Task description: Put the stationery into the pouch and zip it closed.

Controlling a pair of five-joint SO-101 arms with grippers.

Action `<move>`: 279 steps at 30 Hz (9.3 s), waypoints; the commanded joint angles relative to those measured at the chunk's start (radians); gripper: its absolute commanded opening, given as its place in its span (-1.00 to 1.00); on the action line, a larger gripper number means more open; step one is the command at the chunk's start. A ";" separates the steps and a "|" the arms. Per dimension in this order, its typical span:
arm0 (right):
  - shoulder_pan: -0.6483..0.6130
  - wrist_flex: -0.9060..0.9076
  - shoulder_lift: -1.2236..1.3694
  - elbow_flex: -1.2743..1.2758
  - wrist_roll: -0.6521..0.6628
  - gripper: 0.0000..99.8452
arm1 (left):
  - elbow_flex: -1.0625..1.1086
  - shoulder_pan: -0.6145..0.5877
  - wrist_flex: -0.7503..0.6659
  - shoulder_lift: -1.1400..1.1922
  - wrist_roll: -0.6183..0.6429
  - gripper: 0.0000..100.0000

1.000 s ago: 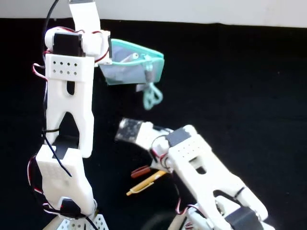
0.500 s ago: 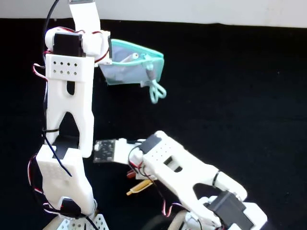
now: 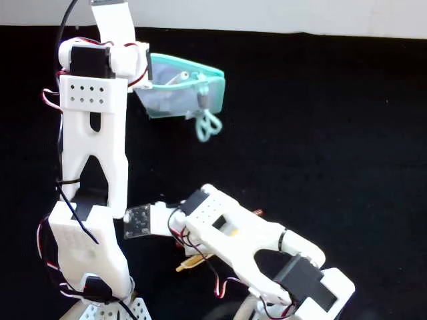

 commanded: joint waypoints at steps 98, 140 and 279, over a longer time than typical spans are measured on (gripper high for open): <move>0.332 -0.298 -0.157 -0.768 -1.214 -0.98 | 0.027 -0.082 -0.060 0.042 0.015 -0.99; 0.700 0.237 -0.248 -0.774 -1.105 -0.39 | -0.275 -0.005 -0.014 0.033 0.101 -0.99; 0.549 0.088 -0.499 -0.282 -0.779 -0.99 | -0.384 -0.015 -0.064 0.193 0.051 -0.99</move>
